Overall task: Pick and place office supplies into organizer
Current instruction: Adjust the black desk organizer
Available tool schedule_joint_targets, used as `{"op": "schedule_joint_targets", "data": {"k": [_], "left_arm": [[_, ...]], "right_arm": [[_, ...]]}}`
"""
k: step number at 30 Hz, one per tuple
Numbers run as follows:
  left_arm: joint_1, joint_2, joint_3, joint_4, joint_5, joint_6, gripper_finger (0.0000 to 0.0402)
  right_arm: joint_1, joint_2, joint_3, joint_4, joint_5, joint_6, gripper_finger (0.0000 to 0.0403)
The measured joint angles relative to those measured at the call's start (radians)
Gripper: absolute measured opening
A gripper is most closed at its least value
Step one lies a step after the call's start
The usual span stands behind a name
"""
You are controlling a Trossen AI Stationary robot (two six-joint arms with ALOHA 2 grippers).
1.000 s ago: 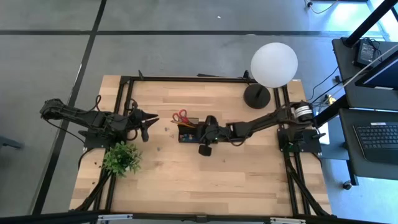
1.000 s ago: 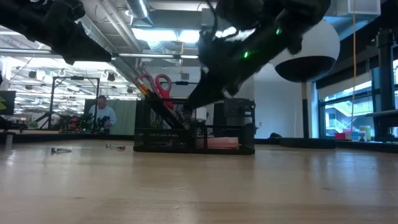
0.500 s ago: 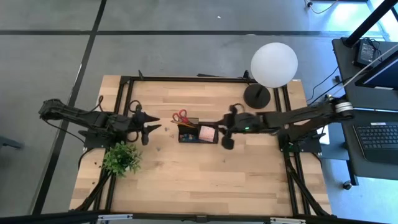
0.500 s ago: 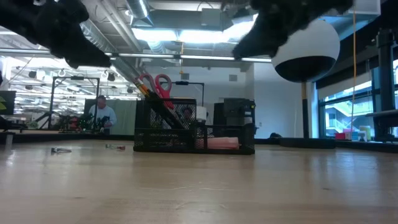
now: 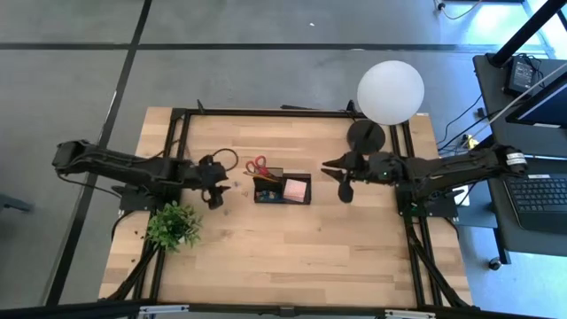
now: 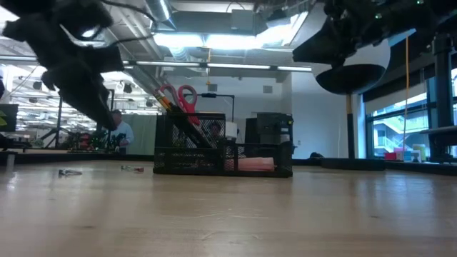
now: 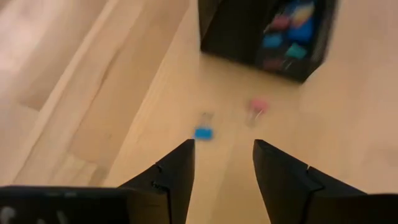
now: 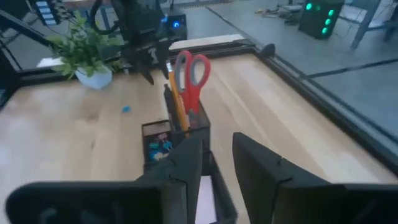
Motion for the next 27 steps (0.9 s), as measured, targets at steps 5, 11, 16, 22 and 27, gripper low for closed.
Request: {"op": "schedule_joint_targets", "data": {"k": [5, 11, 16, 22, 27], "left_arm": [[0.039, 0.146, 0.086, -0.025, 0.024, 0.131, 0.0156], [0.111, 0.291, 0.163, -0.051, 0.15, 0.159, 0.0159], [0.133, 0.409, 0.215, -0.056, 0.123, 0.241, 0.0159], [0.148, 0.49, 0.239, -0.043, 0.101, 0.235, 0.016], [0.151, 0.498, 0.236, -0.059, 0.12, 0.234, 0.0157]], "right_arm": [[-0.033, 0.004, 0.0, -0.005, 0.0, -0.048, 0.0095], [-0.046, 0.004, 0.0, -0.029, -0.001, -0.056, 0.0095], [-0.045, 0.004, 0.0, -0.059, -0.002, -0.1, 0.0095], [-0.045, 0.004, 0.0, -0.065, -0.002, -0.129, 0.0095], [-0.049, 0.004, 0.0, -0.11, -0.002, -0.151, 0.0095]]}}
